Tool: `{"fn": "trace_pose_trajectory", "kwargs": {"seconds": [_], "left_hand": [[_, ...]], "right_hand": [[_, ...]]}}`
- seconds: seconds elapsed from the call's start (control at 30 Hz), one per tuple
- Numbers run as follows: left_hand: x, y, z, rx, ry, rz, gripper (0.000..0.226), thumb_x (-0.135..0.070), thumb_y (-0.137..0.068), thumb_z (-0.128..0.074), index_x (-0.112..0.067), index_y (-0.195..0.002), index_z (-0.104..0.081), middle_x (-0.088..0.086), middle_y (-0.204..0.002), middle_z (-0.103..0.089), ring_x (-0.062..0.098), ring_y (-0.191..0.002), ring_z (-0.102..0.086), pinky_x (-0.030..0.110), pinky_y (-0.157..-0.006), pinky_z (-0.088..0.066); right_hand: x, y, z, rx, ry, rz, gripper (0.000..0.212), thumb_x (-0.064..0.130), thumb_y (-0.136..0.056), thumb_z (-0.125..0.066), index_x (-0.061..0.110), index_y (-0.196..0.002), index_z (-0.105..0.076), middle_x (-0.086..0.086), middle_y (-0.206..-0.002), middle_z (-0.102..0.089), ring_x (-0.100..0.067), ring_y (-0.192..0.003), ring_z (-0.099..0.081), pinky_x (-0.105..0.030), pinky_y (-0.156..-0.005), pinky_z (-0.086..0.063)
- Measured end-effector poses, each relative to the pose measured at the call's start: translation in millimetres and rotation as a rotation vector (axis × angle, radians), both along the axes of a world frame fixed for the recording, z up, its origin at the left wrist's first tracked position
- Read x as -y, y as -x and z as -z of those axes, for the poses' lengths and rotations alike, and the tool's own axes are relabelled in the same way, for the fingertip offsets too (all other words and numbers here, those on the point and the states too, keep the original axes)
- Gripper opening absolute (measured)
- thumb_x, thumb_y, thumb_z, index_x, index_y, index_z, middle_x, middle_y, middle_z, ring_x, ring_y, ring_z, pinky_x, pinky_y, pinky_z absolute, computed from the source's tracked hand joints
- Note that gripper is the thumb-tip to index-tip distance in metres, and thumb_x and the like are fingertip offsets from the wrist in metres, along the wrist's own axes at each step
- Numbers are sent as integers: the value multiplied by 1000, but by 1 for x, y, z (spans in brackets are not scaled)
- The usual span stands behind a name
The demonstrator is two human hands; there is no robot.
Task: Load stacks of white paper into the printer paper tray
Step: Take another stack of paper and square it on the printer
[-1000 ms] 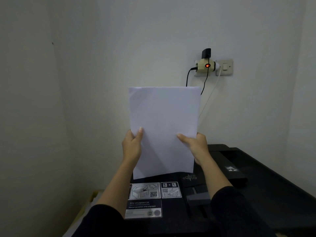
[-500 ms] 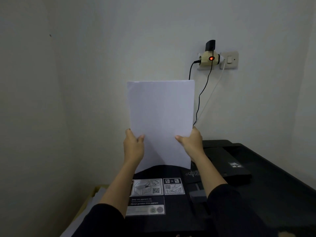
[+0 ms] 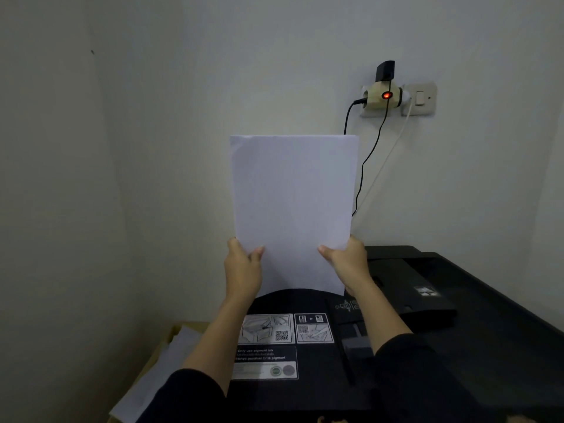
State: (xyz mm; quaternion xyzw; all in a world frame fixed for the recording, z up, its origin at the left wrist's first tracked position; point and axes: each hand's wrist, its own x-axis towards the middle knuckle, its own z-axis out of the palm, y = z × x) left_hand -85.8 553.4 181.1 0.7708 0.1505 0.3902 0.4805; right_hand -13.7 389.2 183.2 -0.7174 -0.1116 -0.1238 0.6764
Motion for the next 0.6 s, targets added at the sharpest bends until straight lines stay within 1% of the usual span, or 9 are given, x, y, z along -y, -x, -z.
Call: {"fn": "trace_pose_trajectory", "kwargs": {"seconds": [0.1,0.2,0.27,0.3,0.33,0.4,0.47,0.53,0.6], "left_hand": [[-3,3,5,-60,42,17,21,-19,-93,-57,-7,-94,-41,6,-85,-50,21,-80,-48,27,-68,-35],[0,5,4,-104,58,-4,20,-17,-95,-55,-6,-93,-38,9,-85,-50,22,-82,-47,28,-68,-34],[3,6,-2,-99,62,-43,17,-11,-96,-53,-6,-92,-37,17,-96,-55,26,-86,-51,24,-67,-31],[3,7,-5,-95,64,-61,14,-9,-96,-52,-6,-94,-39,20,-102,-57,30,-92,-54,22,-67,-31],[2,8,-7,-97,69,-75,10,-7,-96,-51,-3,-98,-42,23,-108,-59,33,-99,-57,23,-70,-31],[-3,9,-7,-108,88,-83,16,-9,-96,-51,2,-107,-45,25,-116,-60,35,-106,-57,27,-74,-33],[-8,13,-3,-127,92,-65,18,-13,-96,-53,-2,-106,-44,26,-119,-58,33,-105,-56,30,-77,-36],[-12,15,6,-142,79,-44,17,-15,-95,-54,-7,-101,-40,25,-119,-58,27,-97,-54,30,-77,-36],[-13,16,13,-177,75,-35,18,-17,-96,-52,-7,-100,-38,25,-118,-58,29,-99,-55,32,-78,-38]], "right_hand": [[1,2,7,-47,-11,-47,40,3,-83,-68,0,-122,-59,-15,-117,-66,-26,-103,-61,-39,-97,-49],[-1,4,5,-49,-16,-30,38,3,-84,-68,-1,-121,-60,-17,-118,-65,-31,-108,-62,-42,-99,-49],[-4,5,2,-39,-15,-12,36,3,-84,-68,-2,-119,-60,-17,-117,-66,-31,-106,-62,-41,-97,-50],[-5,5,0,-33,-13,-13,35,3,-84,-68,-3,-118,-61,-17,-116,-66,-30,-104,-63,-40,-96,-50],[-7,6,-1,-30,-7,-20,34,3,-84,-68,-3,-117,-61,-17,-114,-66,-28,-101,-63,-39,-95,-50],[-10,7,0,-43,8,-46,35,3,-83,-69,-4,-116,-62,-17,-113,-67,-26,-98,-62,-37,-94,-51],[-13,9,3,-80,22,-71,36,2,-82,-70,-4,-117,-62,-18,-115,-67,-29,-103,-64,-40,-97,-50],[-14,10,6,-107,36,-110,37,1,-84,-67,-5,-120,-60,-19,-119,-66,-32,-109,-63,-40,-99,-49],[-14,11,8,-120,44,-125,38,1,-87,-64,-5,-124,-58,-18,-122,-64,-33,-112,-61,-37,-98,-47]]}}
